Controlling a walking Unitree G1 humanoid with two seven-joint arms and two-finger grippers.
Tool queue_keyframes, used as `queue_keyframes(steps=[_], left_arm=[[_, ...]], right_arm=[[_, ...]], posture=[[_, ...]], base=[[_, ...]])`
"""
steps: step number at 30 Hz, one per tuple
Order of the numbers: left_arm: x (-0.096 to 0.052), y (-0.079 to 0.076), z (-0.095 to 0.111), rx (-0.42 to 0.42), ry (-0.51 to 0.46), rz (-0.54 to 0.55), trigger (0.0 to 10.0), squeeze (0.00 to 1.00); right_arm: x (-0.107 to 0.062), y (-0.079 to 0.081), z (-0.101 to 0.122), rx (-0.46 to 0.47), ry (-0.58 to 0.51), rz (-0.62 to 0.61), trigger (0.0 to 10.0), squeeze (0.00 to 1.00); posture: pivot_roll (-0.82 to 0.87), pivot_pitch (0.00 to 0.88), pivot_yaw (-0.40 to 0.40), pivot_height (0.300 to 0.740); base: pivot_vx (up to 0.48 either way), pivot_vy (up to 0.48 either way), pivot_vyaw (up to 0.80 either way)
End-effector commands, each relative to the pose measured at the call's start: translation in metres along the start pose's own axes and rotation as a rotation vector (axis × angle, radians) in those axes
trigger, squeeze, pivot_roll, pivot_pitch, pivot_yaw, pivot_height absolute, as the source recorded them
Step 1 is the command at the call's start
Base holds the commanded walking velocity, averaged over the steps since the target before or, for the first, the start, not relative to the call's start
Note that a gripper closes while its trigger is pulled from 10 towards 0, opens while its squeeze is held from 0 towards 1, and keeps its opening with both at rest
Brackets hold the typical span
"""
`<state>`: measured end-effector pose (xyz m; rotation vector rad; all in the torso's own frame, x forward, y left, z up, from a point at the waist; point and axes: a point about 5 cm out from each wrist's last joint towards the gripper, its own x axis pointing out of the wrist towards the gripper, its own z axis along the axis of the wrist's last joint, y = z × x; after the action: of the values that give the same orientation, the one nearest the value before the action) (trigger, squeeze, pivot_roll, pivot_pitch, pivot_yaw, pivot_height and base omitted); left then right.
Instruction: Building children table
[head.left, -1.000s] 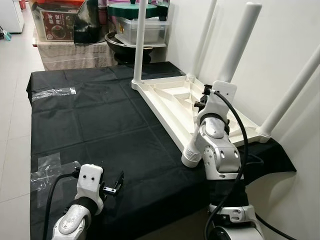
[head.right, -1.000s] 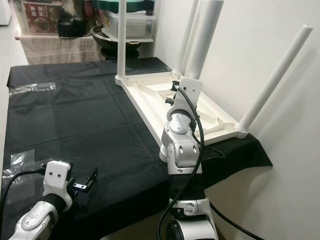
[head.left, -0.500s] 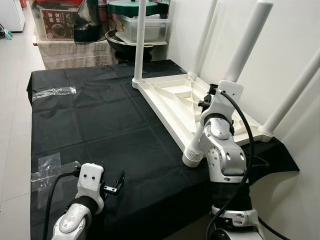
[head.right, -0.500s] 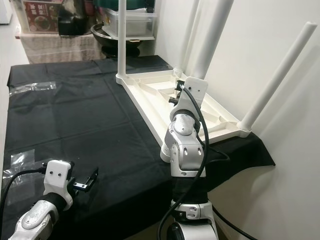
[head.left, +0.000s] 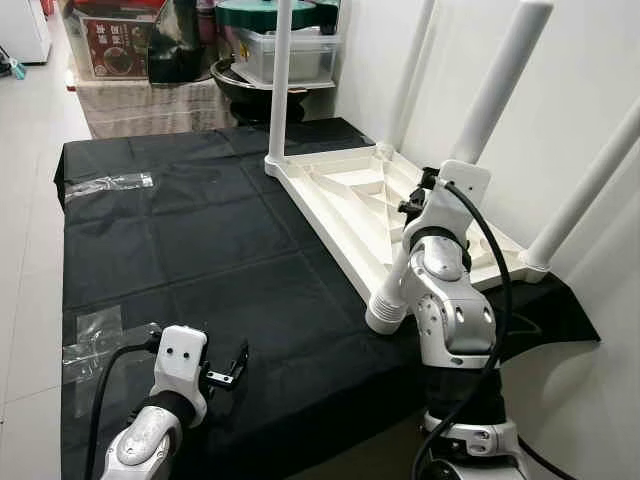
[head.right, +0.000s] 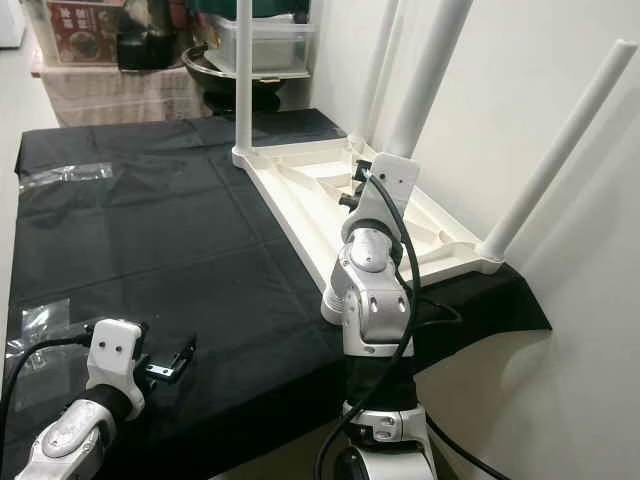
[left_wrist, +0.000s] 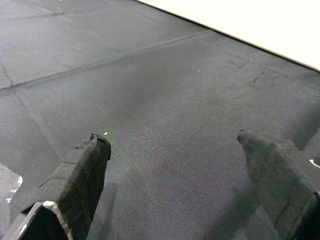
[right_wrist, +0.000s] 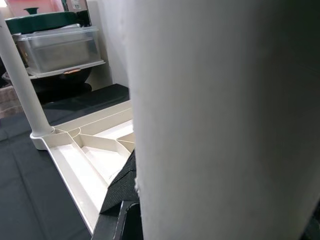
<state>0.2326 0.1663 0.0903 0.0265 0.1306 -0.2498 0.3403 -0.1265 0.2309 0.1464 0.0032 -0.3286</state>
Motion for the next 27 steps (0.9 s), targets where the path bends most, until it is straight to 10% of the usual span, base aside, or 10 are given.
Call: queue_keyframes(steps=[1, 4, 5, 9, 13, 15, 16, 24, 25, 27], left_arm=[[0.002, -0.002, -0.003, 0.008, 0.015, -0.014, 10.0, 0.0], [0.002, -0.002, -0.003, 0.008, 0.015, -0.015, 10.0, 0.0], [0.002, -0.002, -0.003, 0.008, 0.015, -0.015, 10.0, 0.0], [0.002, -0.002, -0.004, 0.007, 0.015, -0.015, 10.0, 0.0], [0.002, -0.002, -0.004, 0.007, 0.015, -0.014, 10.0, 0.0], [0.002, -0.002, -0.004, 0.007, 0.016, -0.014, 10.0, 0.0], [0.002, -0.002, -0.004, 0.007, 0.016, -0.015, 10.0, 0.0], [0.003, -0.001, -0.004, 0.009, 0.015, -0.017, 10.0, 0.0], [0.003, -0.002, -0.004, 0.009, 0.014, -0.017, 10.0, 0.0], [0.003, -0.002, -0.003, 0.008, 0.013, -0.016, 10.0, 0.0]], right_arm=[[-0.005, 0.001, -0.038, -0.01, 0.198, 0.002, 10.0, 0.0], [-0.005, 0.002, -0.036, -0.005, 0.191, 0.005, 10.0, 0.0], [-0.006, 0.002, -0.034, 0.0, 0.185, 0.01, 10.0, 0.57], [-0.006, 0.003, -0.032, 0.006, 0.176, 0.015, 10.0, 0.9], [-0.006, 0.003, -0.028, 0.009, 0.16, 0.021, 10.0, 0.87], [-0.006, 0.004, -0.025, 0.007, 0.147, 0.025, 10.0, 0.57], [-0.006, 0.004, -0.023, 0.007, 0.139, 0.033, 10.0, 0.0], [-0.006, 0.006, -0.017, 0.044, 0.11, 0.059, 10.0, 0.0], [-0.006, 0.006, -0.019, 0.061, 0.119, 0.062, 0.0, 0.0], [-0.006, 0.005, -0.023, 0.086, 0.147, 0.066, 0.0, 0.0]], posture=[[0.06, 0.0, -0.098, 0.74], [0.06, 0.0, -0.098, 0.74], [0.06, 0.0, -0.098, 0.74], [0.06, 0.0, -0.1, 0.74], [0.06, 0.0, -0.099, 0.74], [0.06, 0.0, -0.097, 0.74], [0.06, 0.0, -0.096, 0.74], [0.06, 0.0, -0.095, 0.74], [0.06, 0.0, -0.097, 0.74], [0.06, 0.0, -0.099, 0.74]], base=[[0.0, 0.0, 0.0], [0.0, 0.0, 0.0], [0.0, 0.0, 0.0], [0.0, 0.0, 0.0], [0.0, 0.0, 0.0], [0.0, 0.0, 0.0], [0.0, 0.0, 0.0], [0.0, 0.0, 0.0], [0.0, 0.0, 0.0], [0.0, 0.0, 0.0]])
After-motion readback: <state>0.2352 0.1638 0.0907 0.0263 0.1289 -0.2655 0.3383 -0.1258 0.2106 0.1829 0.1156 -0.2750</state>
